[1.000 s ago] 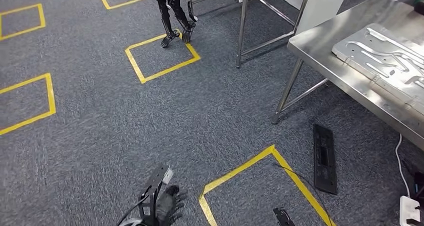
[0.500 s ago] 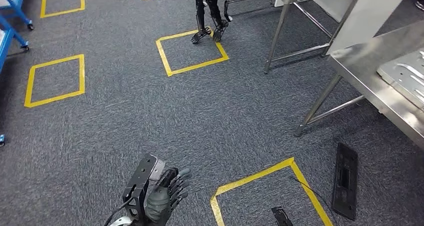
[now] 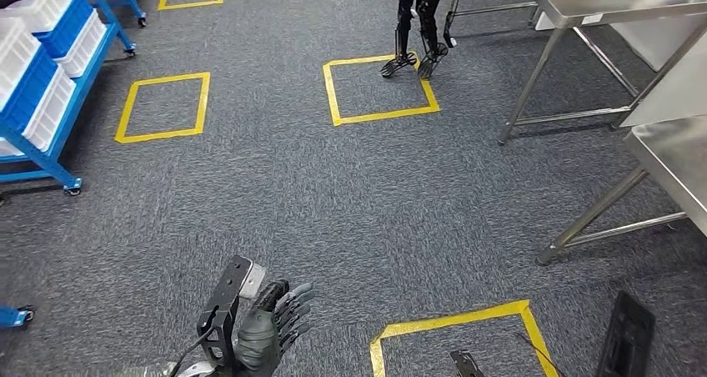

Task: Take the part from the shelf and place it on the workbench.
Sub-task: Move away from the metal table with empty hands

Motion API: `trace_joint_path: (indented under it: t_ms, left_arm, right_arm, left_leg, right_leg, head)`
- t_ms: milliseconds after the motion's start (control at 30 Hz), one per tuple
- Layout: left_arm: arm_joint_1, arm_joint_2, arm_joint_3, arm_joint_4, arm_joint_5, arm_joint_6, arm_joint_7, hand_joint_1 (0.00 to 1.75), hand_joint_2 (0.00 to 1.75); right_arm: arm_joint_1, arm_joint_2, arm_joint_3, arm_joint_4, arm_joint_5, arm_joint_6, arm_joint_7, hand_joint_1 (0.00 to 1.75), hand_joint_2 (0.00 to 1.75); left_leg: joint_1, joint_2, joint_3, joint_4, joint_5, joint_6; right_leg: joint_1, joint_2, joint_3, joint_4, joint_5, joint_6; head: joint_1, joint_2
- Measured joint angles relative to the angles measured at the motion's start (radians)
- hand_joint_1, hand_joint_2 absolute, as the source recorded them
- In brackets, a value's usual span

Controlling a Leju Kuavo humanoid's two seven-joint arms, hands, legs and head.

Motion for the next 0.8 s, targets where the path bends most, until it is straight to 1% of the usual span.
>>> trace_joint_path:
  t_ms: [33, 67, 100, 133, 167, 200, 233, 267, 300, 333, 367, 400, 433, 467, 500, 533, 567, 600, 633, 667, 700, 733, 767, 800]
  left_arm:
    - [0.004, 0.000, 0.005, 0.000, 0.004, 0.000, -0.001, 0.00, 0.00]
    - [0.007, 0.001, 0.009, 0.000, 0.008, 0.000, -0.001, 0.00, 0.00]
    - [0.009, 0.001, 0.012, 0.000, 0.010, 0.000, -0.001, 0.00, 0.00]
    - [0.012, 0.001, 0.014, 0.000, 0.010, 0.000, -0.001, 0.00, 0.00]
    - [0.015, 0.001, 0.017, 0.000, 0.010, 0.000, 0.000, 0.00, 0.00]
    - [0.019, 0.002, 0.020, 0.000, 0.010, 0.000, 0.000, 0.00, 0.00]
    - [0.023, 0.003, 0.023, 0.000, 0.010, 0.000, 0.001, 0.00, 0.00]
    - [0.026, 0.005, 0.026, 0.000, 0.008, 0.000, 0.002, 0.00, 0.00]
    - [0.030, 0.006, 0.030, 0.000, 0.007, 0.000, 0.002, 0.00, 0.00]
    - [0.034, 0.007, 0.032, 0.000, 0.005, 0.000, 0.003, 0.00, 0.00]
    - [0.037, 0.007, 0.034, -0.001, 0.003, 0.000, 0.003, 0.00, 0.00]
    - [0.040, 0.008, 0.035, -0.002, 0.000, 0.000, 0.004, 0.00, 0.00]
    - [0.042, 0.008, 0.035, -0.002, -0.002, 0.000, 0.004, 0.00, 0.00]
    - [0.043, 0.008, 0.036, -0.003, -0.004, 0.000, 0.004, 0.00, 0.00]
    - [0.045, 0.008, 0.036, -0.004, -0.005, 0.000, 0.004, 0.00, 0.00]
    - [0.047, 0.008, 0.037, -0.005, -0.007, 0.000, 0.004, 0.00, 0.00]
    - [0.048, 0.008, 0.037, -0.005, -0.006, 0.000, 0.004, 0.00, 0.00]
    - [0.047, 0.008, 0.037, -0.006, -0.002, 0.000, 0.004, 0.00, 0.00]
    - [0.043, 0.008, 0.037, -0.006, 0.008, 0.000, 0.004, 0.00, 0.00]
    - [0.034, 0.007, 0.037, -0.005, 0.027, 0.000, 0.003, 0.00, 0.00]
    - [0.022, 0.007, 0.035, -0.004, 0.050, 0.000, 0.003, 0.00, 0.00]
    - [0.007, 0.005, 0.031, -0.002, 0.074, -0.001, 0.003, 0.00, 0.00]
    - [-0.007, 0.004, 0.028, 0.000, 0.093, -0.001, 0.003, 0.00, 0.00]
    - [-0.020, 0.003, 0.026, 0.003, 0.106, -0.001, 0.003, 0.00, 0.00]
  right_arm:
    - [-0.001, 0.000, 0.000, 0.000, 0.004, 0.000, -0.005, 0.00, 0.00]
    - [-0.001, -0.001, 0.000, 0.000, 0.007, 0.000, -0.010, 0.00, 0.00]
    - [0.000, -0.003, 0.000, 0.000, 0.008, -0.001, -0.015, 0.00, 0.00]
    - [0.002, -0.003, 0.000, 0.000, 0.008, -0.002, -0.019, 0.00, 0.00]
    - [0.003, -0.004, 0.000, 0.000, 0.009, -0.004, -0.023, 0.00, 0.00]
    - [0.004, -0.004, 0.000, 0.000, 0.009, -0.006, -0.028, 0.00, 0.00]
    - [0.004, -0.004, 0.000, 0.000, 0.009, -0.009, -0.032, 0.00, 0.00]
    - [0.004, -0.004, 0.000, 0.000, 0.009, -0.011, -0.036, 0.00, 0.00]
    - [0.003, -0.004, 0.000, 0.000, 0.008, -0.013, -0.039, 0.00, 0.00]
    - [0.001, -0.005, 0.000, 0.000, 0.007, -0.013, -0.040, 0.00, 0.00]
    - [0.000, -0.006, 0.000, 0.000, 0.007, -0.011, -0.038, 0.00, 0.00]
    - [-0.001, -0.007, 0.000, 0.000, 0.006, -0.008, -0.034, 0.00, 0.00]
    - [-0.002, -0.007, 0.000, 0.000, 0.006, -0.002, -0.028, 0.00, 0.00]
    - [-0.002, -0.008, 0.000, 0.000, 0.005, 0.004, -0.021, 0.00, 0.00]
    - [-0.004, -0.009, 0.000, 0.000, 0.005, 0.010, -0.012, 0.00, 0.00]
    - [-0.006, -0.010, 0.000, 0.000, 0.005, 0.015, -0.005, 0.00, 0.00]
    - [-0.007, -0.012, 0.000, 0.000, 0.005, 0.021, 0.001, 0.00, 0.00]
    - [-0.008, -0.013, 0.000, 0.000, 0.007, 0.026, 0.007, 0.00, 0.00]
    - [-0.007, -0.014, 0.000, 0.000, 0.010, 0.031, 0.012, 0.00, 0.00]
    - [-0.005, -0.015, 0.001, 0.000, 0.014, 0.036, 0.017, 0.00, 0.00]
    - [-0.002, -0.016, 0.002, 0.000, 0.019, 0.039, 0.019, 0.00, 0.00]
    - [0.001, -0.017, 0.004, 0.000, 0.023, 0.040, 0.017, 0.00, 0.00]
    - [0.002, -0.018, 0.005, 0.000, 0.026, 0.039, 0.012, 0.00, 0.00]
    - [0.001, -0.019, 0.007, 0.000, 0.028, 0.037, 0.005, 0.00, 0.00]
  left_leg:
    - [-0.001, 0.030, -0.015, 0.031, -0.017, -0.005]
    - [-0.001, 0.067, -0.038, 0.081, -0.043, -0.010]
    - [0.001, 0.093, -0.072, 0.145, -0.072, -0.016]
    - [0.005, 0.105, -0.106, 0.207, -0.094, -0.021]
    - [0.008, 0.111, -0.130, 0.248, -0.102, -0.025]
    - [0.011, 0.114, -0.137, 0.255, -0.092, -0.027]
    - [0.013, 0.118, -0.123, 0.222, -0.064, -0.029]
    - [0.015, 0.128, -0.093, 0.161, -0.025, -0.029]
    - [0.013, 0.146, -0.058, 0.093, 0.004, -0.028]
    - [0.009, 0.163, -0.029, 0.038, 0.022, -0.024]
    - [0.005, 0.176, -0.011, 0.005, 0.028, -0.018]
    - [0.000, 0.180, -0.005, -0.006, 0.023, -0.013]
    - [-0.002, 0.172, -0.005, -0.009, 0.021, -0.006]
    - [0.000, 0.162, -0.004, -0.011, 0.021, -0.001]
    - [0.002, 0.151, 0.000, -0.017, 0.021, 0.005]
    - [0.005, 0.142, 0.005, -0.023, 0.022, 0.012]
    - [0.008, 0.133, 0.011, -0.028, 0.022, 0.018]
    - [0.008, 0.125, 0.014, -0.031, 0.022, 0.023]
    - [0.007, 0.116, 0.016, -0.032, 0.021, 0.028]
    - [0.006, 0.103, 0.017, -0.032, 0.021, 0.031]
    - [0.005, 0.089, 0.017, -0.031, 0.020, 0.033]
    - [0.005, 0.073, 0.018, -0.029, 0.019, 0.034]
    - [0.005, 0.058, 0.019, -0.027, 0.017, 0.034]
    - [0.005, 0.044, 0.021, -0.023, 0.015, 0.032]
  right_leg:
    - [-0.003, -0.013, 0.004, -0.005, 0.001, -0.005]
    - [-0.003, -0.027, 0.008, -0.008, 0.001, -0.009]
    - [-0.003, -0.041, 0.011, -0.010, -0.002, -0.012]
    - [-0.002, -0.057, 0.014, -0.010, -0.005, -0.013]
    - [-0.002, -0.072, 0.017, -0.009, -0.008, -0.014]
    - [-0.002, -0.087, 0.021, -0.009, -0.012, -0.013]
    - [-0.003, -0.099, 0.026, -0.009, -0.017, -0.011]
    - [-0.004, -0.111, 0.033, -0.009, -0.022, -0.008]
    - [-0.003, -0.120, 0.040, -0.010, -0.028, -0.004]
    - [-0.001, -0.128, 0.046, -0.010, -0.034, 0.003]
    - [0.002, -0.135, 0.051, -0.011, -0.038, 0.008]
    - [0.006, -0.142, 0.055, -0.014, -0.041, 0.014]
    - [0.008, -0.151, 0.060, -0.019, -0.043, 0.019]
    - [0.009, -0.160, 0.066, -0.024, -0.045, 0.024]
    - [0.008, -0.155, 0.071, -0.025, -0.050, 0.029]
    - [0.006, -0.135, 0.069, -0.014, -0.060, 0.032]
    - [0.004, -0.107, 0.055, 0.017, -0.080, 0.033]
    - [0.004, -0.075, 0.028, 0.072, -0.106, 0.032]
    - [0.007, -0.054, -0.010, 0.141, -0.134, 0.030]
    - [0.009, -0.046, -0.051, 0.210, -0.155, 0.029]
    - [0.011, -0.042, -0.086, 0.259, -0.161, 0.028]
    - [0.012, -0.041, -0.106, 0.273, -0.146, 0.026]
    - [0.013, -0.040, -0.109, 0.250, -0.113, 0.025]
    - [0.012, -0.035, -0.095, 0.194, -0.067, 0.023]
  head:
    - [-0.004, 0.000]
    - [-0.007, 0.000]
    - [-0.010, 0.000]
    - [-0.011, 0.000]
    - [-0.011, 0.000]
    - [-0.011, 0.000]
    - [-0.011, 0.000]
    - [-0.011, 0.000]
    - [-0.011, 0.000]
    - [-0.012, 0.000]
    - [-0.011, 0.000]
    - [-0.011, 0.000]
    - [-0.010, 0.000]
    - [-0.010, 0.000]
    - [-0.009, 0.000]
    - [-0.007, 0.000]
    - [-0.004, 0.000]
    - [-0.001, 0.000]
    - [0.000, 0.000]
    - [0.001, 0.000]
    - [0.001, 0.000]
    - [0.001, 0.000]
    - [0.002, 0.000]
    - [0.002, 0.000]
